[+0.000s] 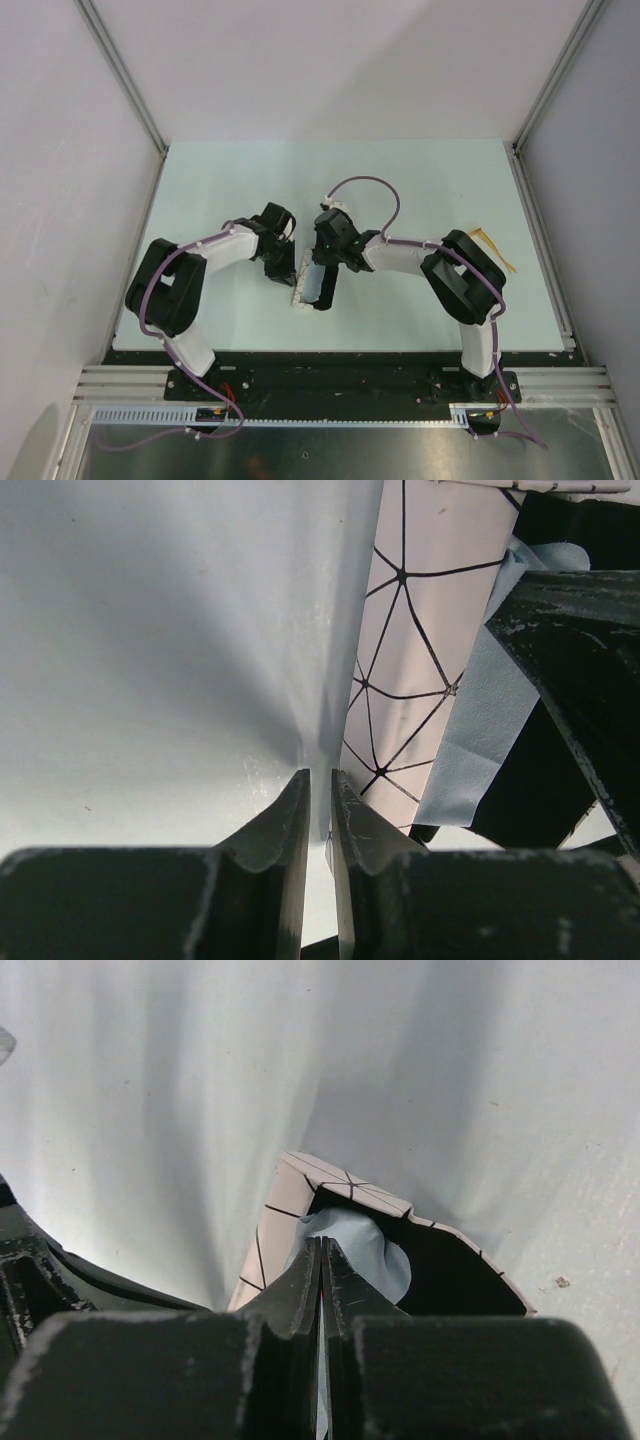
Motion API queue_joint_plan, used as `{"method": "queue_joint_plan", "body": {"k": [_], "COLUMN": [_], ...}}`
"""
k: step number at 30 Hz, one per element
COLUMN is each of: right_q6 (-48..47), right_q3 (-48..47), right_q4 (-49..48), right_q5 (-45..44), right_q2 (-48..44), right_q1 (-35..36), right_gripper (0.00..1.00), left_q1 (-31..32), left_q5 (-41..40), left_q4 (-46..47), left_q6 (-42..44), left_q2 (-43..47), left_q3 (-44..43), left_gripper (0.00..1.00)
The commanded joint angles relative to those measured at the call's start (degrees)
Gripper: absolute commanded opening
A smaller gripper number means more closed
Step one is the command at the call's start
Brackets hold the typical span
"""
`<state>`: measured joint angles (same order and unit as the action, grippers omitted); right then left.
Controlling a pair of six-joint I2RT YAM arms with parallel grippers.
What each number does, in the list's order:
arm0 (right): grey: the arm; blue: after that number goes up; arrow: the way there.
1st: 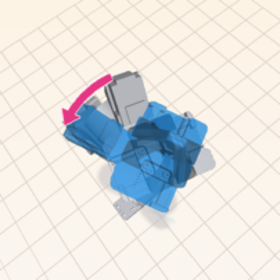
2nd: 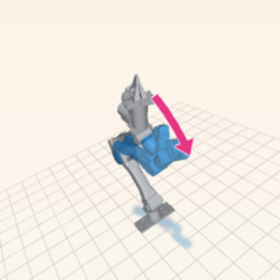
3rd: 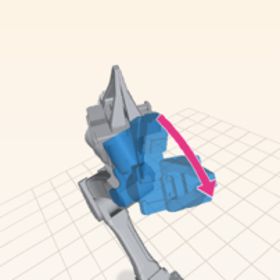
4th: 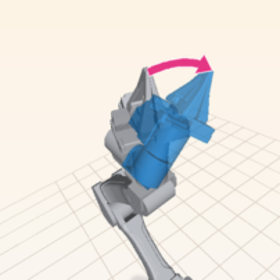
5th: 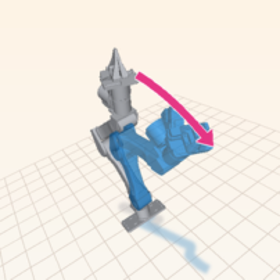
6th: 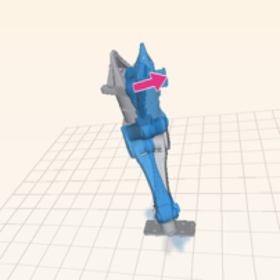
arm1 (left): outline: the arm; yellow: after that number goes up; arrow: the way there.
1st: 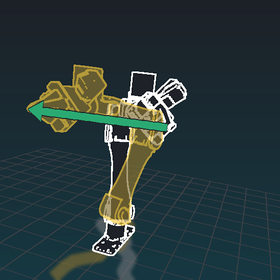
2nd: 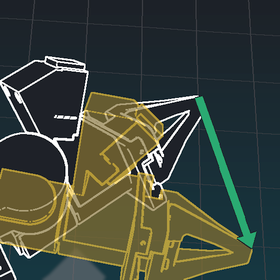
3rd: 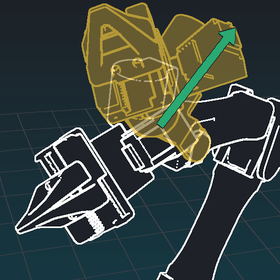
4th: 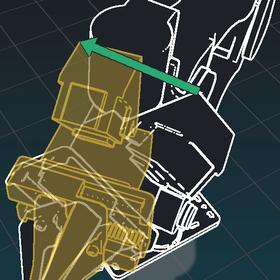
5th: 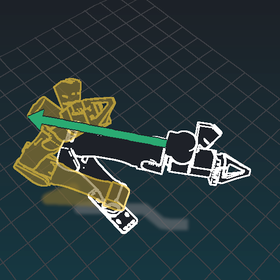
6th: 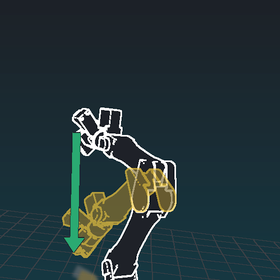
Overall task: Organize the sunglasses
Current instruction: Smooth out the folded cleaning cloth from the sunglasses case.
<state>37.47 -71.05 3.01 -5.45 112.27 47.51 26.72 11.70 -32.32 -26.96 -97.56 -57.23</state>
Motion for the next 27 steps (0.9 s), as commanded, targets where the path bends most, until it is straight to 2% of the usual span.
{"method": "queue_joint_plan", "body": {"k": [1,27], "right_q6": [-0.4,1.9], "right_q3": [-0.9,-1.7], "right_q4": [-2.5,-4.2], "right_q5": [1.0,0.4], "right_q2": [0.2,2.9], "right_q1": [-0.1,-0.6], "right_gripper": [0.02,0.01], "left_q1": [0.6,0.6], "left_q5": [0.2,0.2], "left_q4": [0.3,0.2], "left_q6": [-0.4,-0.5], "left_q2": [1.3,1.7], "left_q3": [-1.6,-1.2], "left_gripper": [0.18,0.18]}}
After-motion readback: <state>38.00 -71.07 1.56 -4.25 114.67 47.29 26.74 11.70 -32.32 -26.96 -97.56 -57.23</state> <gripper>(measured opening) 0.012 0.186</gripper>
